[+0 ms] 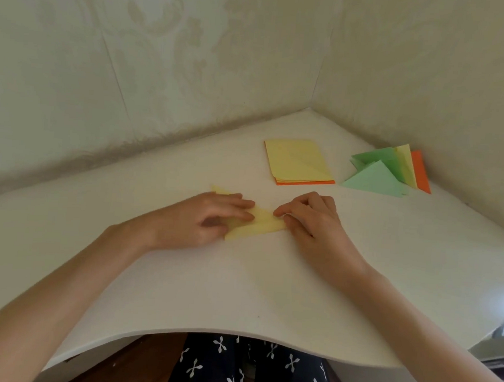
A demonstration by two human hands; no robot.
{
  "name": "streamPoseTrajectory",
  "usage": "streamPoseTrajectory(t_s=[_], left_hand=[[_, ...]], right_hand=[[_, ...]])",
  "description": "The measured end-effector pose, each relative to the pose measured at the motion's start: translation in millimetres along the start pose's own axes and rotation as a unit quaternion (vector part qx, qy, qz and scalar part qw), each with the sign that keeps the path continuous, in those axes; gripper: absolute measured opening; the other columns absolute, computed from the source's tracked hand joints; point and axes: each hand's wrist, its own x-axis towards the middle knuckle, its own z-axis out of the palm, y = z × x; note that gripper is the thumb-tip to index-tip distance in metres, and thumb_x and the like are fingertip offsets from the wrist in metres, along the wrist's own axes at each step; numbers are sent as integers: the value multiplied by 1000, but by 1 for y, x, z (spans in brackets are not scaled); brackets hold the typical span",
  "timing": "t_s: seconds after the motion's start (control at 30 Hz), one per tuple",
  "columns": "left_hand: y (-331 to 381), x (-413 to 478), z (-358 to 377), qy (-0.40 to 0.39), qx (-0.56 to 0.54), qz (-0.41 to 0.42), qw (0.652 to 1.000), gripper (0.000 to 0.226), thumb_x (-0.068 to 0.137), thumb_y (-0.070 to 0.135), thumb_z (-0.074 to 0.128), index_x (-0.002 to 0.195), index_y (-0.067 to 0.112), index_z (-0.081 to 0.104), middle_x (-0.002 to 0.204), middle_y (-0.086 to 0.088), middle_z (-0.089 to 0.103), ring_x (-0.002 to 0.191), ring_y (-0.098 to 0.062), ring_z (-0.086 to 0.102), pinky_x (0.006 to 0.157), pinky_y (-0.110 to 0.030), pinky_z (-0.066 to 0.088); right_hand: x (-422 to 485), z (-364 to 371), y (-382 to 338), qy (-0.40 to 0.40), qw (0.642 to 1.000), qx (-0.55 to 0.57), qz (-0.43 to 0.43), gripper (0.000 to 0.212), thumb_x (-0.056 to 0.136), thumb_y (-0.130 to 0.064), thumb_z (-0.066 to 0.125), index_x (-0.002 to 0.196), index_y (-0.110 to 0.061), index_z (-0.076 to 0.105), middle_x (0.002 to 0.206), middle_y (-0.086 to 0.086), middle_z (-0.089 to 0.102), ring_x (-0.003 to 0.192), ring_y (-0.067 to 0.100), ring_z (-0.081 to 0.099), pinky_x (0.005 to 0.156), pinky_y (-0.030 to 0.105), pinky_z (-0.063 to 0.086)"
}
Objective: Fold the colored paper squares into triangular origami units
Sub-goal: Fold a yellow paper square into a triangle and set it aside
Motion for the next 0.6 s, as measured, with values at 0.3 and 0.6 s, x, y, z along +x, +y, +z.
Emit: streamPoseTrajectory(t_s=[0.3, 0.6], left_hand=[[-8, -4, -3, 6, 13, -8, 1000, 55, 72, 77, 40, 121, 53, 41, 137, 38, 26, 132, 10, 25, 116, -33, 18], [-6, -3, -1, 36, 14, -15, 999, 73, 67, 69, 50, 133, 39, 44, 132, 39, 29, 127, 12, 27, 106, -4, 10]], right_hand=[[-5, -2, 7, 25, 996, 11, -86, 20, 76, 4, 62, 87, -12, 64, 99, 2, 58, 98, 19, 41, 86, 10, 30], [-4, -5, 15, 41, 984, -33, -172, 19, 75, 8, 55, 76, -9, 62, 84, 0, 64, 82, 25, 55, 79, 30, 42]])
